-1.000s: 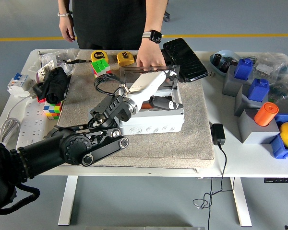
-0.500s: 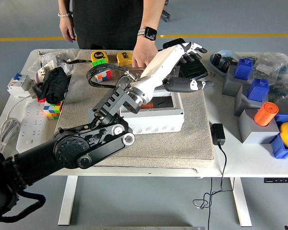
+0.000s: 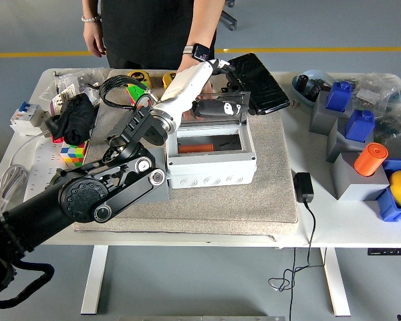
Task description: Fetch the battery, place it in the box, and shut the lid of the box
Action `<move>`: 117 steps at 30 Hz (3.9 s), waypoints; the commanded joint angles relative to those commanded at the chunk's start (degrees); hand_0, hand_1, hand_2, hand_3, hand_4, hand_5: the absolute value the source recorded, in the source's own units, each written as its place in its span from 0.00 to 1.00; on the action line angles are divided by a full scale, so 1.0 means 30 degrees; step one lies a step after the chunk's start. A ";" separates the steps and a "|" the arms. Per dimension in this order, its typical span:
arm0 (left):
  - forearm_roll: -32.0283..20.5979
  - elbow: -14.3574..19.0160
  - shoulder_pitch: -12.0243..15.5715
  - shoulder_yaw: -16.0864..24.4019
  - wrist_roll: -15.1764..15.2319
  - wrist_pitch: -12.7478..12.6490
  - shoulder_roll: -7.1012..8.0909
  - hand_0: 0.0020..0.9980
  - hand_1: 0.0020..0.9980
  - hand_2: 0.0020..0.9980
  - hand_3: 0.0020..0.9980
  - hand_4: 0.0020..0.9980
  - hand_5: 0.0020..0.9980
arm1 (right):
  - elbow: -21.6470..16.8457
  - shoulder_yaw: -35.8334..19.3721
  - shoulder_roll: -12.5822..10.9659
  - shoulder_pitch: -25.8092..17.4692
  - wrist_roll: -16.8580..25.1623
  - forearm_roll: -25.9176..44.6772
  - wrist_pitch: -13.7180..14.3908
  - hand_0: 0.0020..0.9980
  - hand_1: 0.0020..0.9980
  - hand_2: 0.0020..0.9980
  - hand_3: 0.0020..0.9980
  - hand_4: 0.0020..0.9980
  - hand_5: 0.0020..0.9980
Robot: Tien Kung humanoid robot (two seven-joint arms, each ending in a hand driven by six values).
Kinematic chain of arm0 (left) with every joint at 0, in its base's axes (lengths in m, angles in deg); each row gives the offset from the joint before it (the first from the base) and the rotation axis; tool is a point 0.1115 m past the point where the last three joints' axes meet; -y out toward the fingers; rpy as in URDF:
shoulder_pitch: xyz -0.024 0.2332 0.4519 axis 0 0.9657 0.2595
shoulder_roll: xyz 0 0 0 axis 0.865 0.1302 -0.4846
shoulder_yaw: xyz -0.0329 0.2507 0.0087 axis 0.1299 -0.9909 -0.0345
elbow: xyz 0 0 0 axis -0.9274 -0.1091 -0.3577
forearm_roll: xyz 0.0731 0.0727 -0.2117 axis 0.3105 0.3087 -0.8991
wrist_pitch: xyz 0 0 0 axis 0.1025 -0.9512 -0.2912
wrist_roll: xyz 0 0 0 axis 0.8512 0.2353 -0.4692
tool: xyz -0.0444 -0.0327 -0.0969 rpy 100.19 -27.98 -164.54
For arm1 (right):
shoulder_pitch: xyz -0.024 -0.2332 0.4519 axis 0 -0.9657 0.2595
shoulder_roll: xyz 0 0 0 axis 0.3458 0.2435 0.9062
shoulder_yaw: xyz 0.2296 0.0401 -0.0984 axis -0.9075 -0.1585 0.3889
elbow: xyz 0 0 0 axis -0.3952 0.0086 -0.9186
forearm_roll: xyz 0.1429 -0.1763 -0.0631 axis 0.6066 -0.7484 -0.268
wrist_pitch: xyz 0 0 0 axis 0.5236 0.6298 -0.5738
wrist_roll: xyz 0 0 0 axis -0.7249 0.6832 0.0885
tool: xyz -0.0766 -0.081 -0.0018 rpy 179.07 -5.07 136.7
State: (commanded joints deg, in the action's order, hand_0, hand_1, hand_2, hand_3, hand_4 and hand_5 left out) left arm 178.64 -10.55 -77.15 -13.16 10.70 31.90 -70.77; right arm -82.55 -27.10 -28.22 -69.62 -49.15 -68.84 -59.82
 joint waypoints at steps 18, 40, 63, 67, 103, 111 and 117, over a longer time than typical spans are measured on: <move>0.0319 0.4109 0.2024 -0.0039 -0.2640 0.1454 0.1960 0.58 0.70 0.71 0.74 1.00 0.53 | -0.0083 -0.0149 -0.0115 -0.0209 0.0012 -0.0216 0.0059 0.61 0.64 0.64 0.57 0.98 0.56; -0.0066 0.5133 0.3528 -0.0222 -0.2340 0.1309 0.1758 0.55 0.69 0.71 0.73 1.00 0.57 | -0.0063 -0.0279 0.0046 -0.0215 0.0093 -0.0240 0.0032 0.61 0.64 0.64 0.57 0.98 0.56; -0.5648 0.5705 0.5917 0.3435 0.3905 -0.1227 0.2065 0.69 0.72 0.71 0.73 1.00 0.55 | 0.0016 -0.0130 0.0130 -0.0044 0.0005 -0.0101 -0.0064 0.61 0.64 0.64 0.57 0.98 0.56; -0.8987 0.5441 0.6922 0.5678 0.6861 -0.0636 0.2176 0.68 0.70 0.68 0.67 1.00 0.51 | 0.0127 -0.0002 0.0185 0.0195 -0.0085 0.0086 -0.0136 0.61 0.64 0.64 0.57 0.98 0.56; -1.7402 0.4108 0.8987 1.2945 0.8314 0.1693 0.3223 0.61 0.66 0.65 0.62 0.98 0.48 | 0.0283 0.0698 0.0275 0.0827 -0.0903 0.0357 -0.0655 0.61 0.64 0.64 0.58 0.99 0.56; -1.7322 0.4159 0.9073 1.2989 0.8095 0.1866 0.3460 0.61 0.66 0.65 0.62 0.98 0.48 | 0.0410 0.0823 0.0324 0.1063 -0.0937 0.0588 -0.0667 0.62 0.65 0.65 0.58 0.99 0.56; -1.7279 0.4153 0.9184 1.2988 0.8015 0.1929 0.3519 0.61 0.66 0.64 0.62 0.98 0.48 | 0.0440 0.0905 0.0349 0.1132 -0.0959 0.0658 -0.0654 0.61 0.65 0.65 0.58 0.99 0.57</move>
State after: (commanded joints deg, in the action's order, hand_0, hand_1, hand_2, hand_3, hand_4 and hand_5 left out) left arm 126.81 1.91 -49.60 25.80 34.75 37.69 -60.21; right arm -81.23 -24.39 -27.17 -66.23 -52.02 -66.86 -61.78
